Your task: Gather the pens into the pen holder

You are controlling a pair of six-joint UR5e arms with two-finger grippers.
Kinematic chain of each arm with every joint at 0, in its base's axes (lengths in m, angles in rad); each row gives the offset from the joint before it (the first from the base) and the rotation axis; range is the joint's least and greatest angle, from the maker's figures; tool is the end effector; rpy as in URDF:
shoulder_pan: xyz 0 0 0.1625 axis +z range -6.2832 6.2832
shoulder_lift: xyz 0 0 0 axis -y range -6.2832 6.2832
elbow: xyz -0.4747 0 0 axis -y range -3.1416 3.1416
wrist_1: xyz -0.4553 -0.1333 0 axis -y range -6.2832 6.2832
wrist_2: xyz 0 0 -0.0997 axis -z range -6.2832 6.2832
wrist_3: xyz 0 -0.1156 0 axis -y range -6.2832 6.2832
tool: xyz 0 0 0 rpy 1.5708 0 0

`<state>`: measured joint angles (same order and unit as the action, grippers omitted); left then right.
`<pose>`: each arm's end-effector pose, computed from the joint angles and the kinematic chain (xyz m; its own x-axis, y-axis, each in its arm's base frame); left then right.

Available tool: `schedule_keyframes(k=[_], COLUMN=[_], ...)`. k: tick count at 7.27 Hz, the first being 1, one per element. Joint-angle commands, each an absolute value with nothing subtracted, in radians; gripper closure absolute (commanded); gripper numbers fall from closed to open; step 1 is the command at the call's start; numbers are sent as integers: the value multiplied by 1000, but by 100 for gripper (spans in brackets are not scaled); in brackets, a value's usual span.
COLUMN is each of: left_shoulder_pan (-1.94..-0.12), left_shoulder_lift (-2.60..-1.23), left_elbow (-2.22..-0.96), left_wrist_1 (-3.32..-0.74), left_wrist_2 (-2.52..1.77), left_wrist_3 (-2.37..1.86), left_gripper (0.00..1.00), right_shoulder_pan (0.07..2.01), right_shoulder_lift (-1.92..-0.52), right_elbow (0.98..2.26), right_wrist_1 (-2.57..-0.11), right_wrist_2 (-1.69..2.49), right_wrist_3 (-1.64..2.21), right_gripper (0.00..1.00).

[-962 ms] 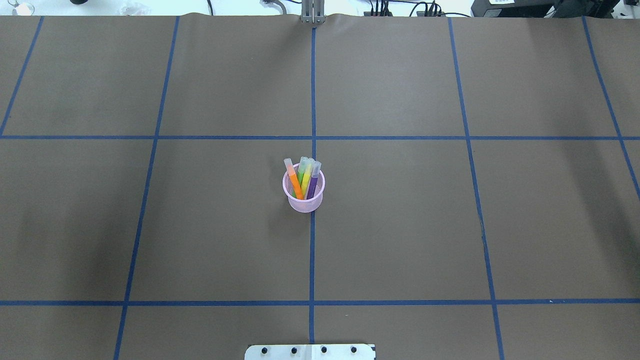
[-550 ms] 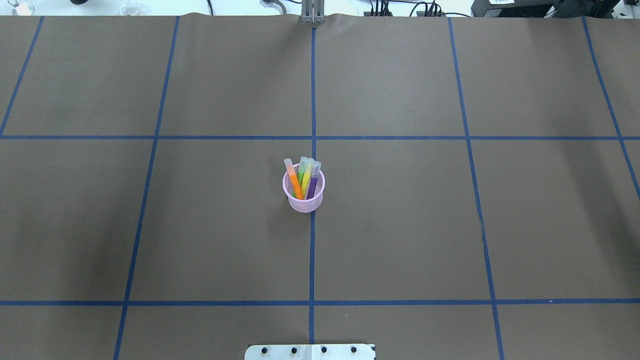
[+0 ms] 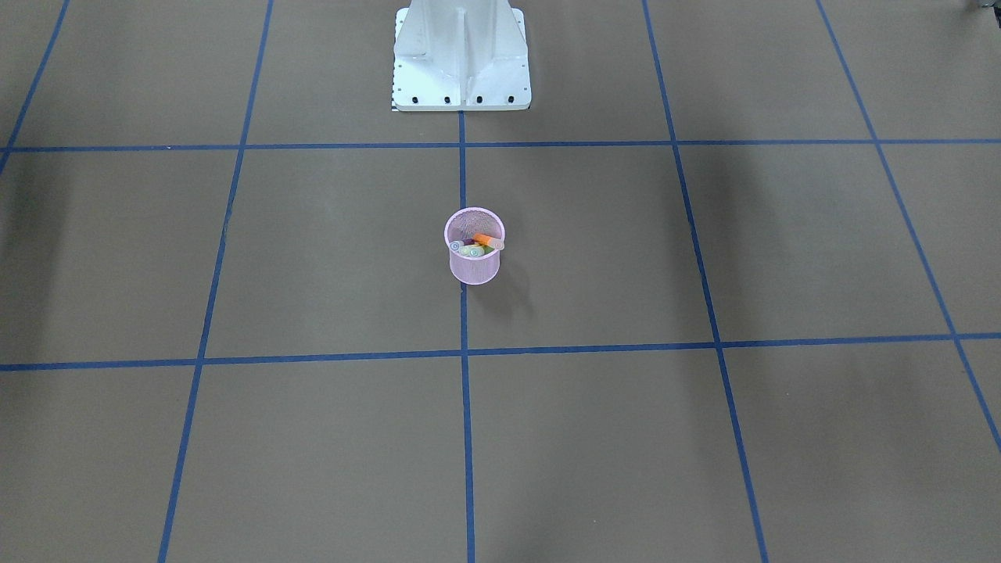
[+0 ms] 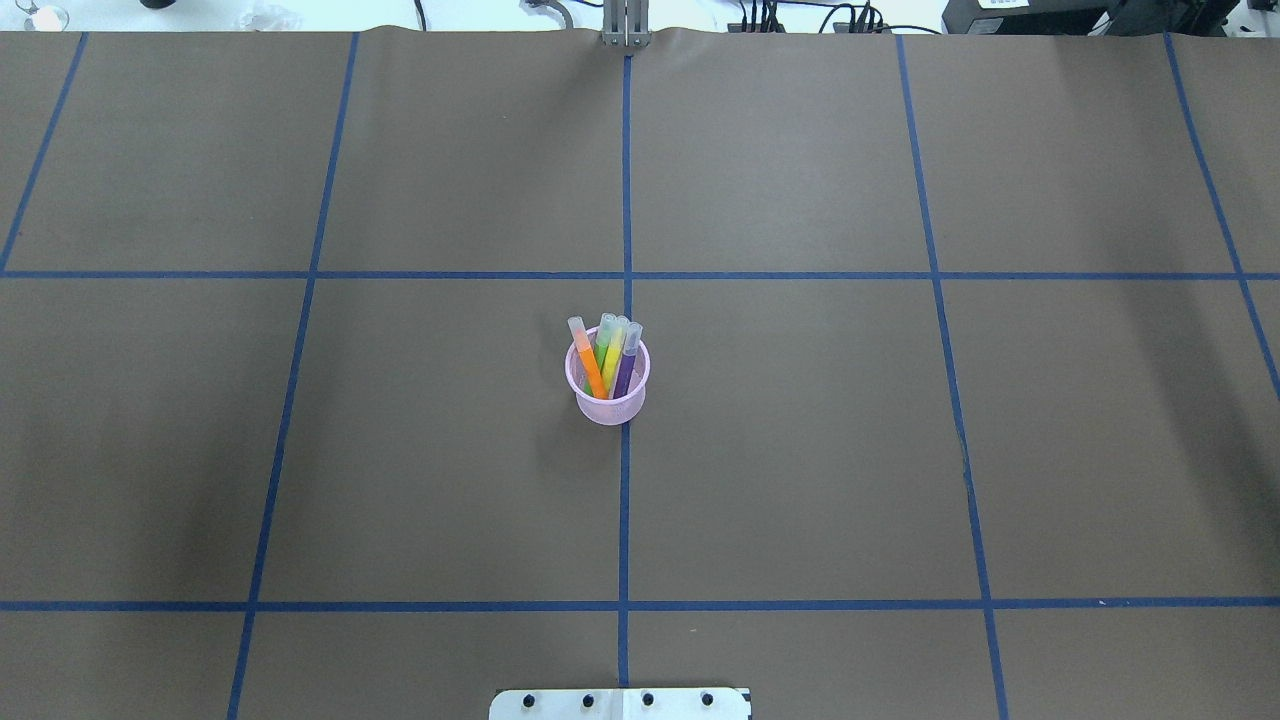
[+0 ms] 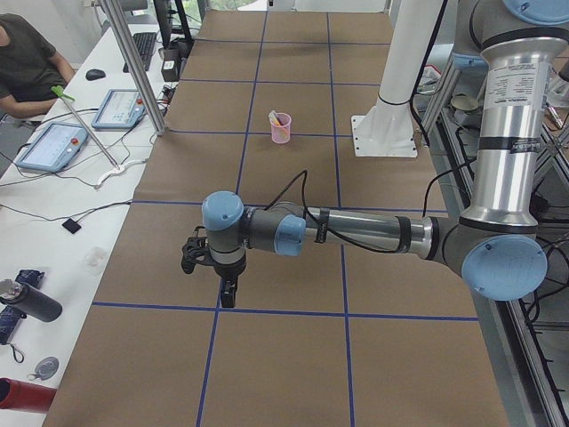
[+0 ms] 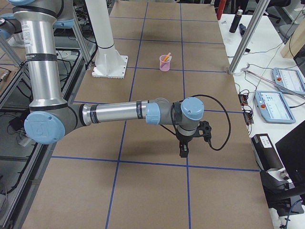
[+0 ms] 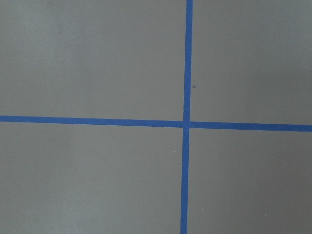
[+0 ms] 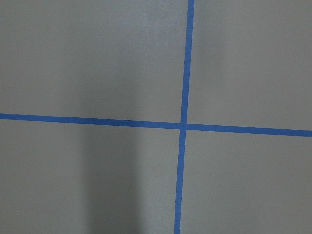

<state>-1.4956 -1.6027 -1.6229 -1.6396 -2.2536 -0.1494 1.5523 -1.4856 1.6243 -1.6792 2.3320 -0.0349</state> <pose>-0.0165 -0.5839 0.6722 0.7689 0.0056 -0.6393 0.0407 0.9975 0.0577 0.0426 -0.5944 0.6532 0.7224 -0.0691 0.6880 0.0437 0.9976 0.0543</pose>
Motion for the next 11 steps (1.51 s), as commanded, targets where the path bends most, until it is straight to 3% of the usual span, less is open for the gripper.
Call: schedule_keyframes(k=[1, 6, 9, 11], left_shoulder_pan=[-1494, -1502, -1497, -1499], left_shoulder_lift=[-1615, -1562, -1578, -1577], left_elbow=[-1621, -1712, -1654, -1672], left_wrist_1=[-1635, -1637, -1649, -1644], left_wrist_2=[-2263, -2301, -2293, -2296], left_wrist_3=[-141, -147, -146, -150], left_gripper=[0, 0, 0, 0], right_shoulder_pan=[1543, 1539, 1539, 1542], right_shoulder_lift=[-1482, -1504, -1525, -1525], right_elbow=[1611, 1577, 1435, 1457], right_wrist_1=[-1681, -1553, -1361, -1361], right_wrist_2=[2312, 2312, 2306, 2318], right_wrist_3=[-77, -64, -64, -63], right_gripper=[0, 0, 0, 0])
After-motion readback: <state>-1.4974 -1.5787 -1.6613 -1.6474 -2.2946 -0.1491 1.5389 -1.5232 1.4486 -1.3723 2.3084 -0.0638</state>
